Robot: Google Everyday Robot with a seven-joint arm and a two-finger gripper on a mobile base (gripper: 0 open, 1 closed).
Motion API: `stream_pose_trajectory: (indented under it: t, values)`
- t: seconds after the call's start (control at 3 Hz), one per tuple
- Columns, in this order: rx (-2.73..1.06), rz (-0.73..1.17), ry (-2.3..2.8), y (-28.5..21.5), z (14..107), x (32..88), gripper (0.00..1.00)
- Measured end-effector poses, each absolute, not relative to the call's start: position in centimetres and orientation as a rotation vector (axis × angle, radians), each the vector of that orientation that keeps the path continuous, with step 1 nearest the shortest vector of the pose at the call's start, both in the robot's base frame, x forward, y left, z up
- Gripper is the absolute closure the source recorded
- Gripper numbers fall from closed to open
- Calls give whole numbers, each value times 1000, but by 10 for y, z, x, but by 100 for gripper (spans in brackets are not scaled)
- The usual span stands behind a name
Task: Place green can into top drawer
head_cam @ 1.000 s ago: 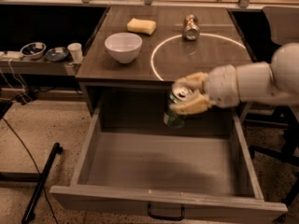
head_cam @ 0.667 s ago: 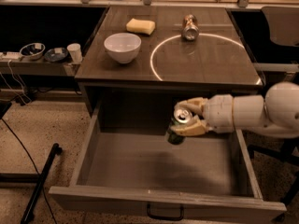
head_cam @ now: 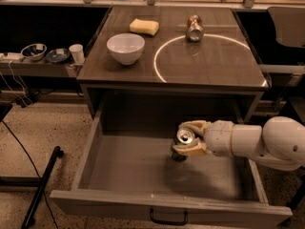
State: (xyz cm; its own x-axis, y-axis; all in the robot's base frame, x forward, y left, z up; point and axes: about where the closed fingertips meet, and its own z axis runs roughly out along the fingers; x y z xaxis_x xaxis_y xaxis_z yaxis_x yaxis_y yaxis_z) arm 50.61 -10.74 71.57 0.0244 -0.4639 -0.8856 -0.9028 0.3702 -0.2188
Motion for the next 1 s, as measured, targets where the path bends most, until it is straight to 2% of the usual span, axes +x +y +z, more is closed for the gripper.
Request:
stream_pose_trajectory:
  t: [1.0]
  values:
    - [-1256,615,1641,-100,675,498,11]
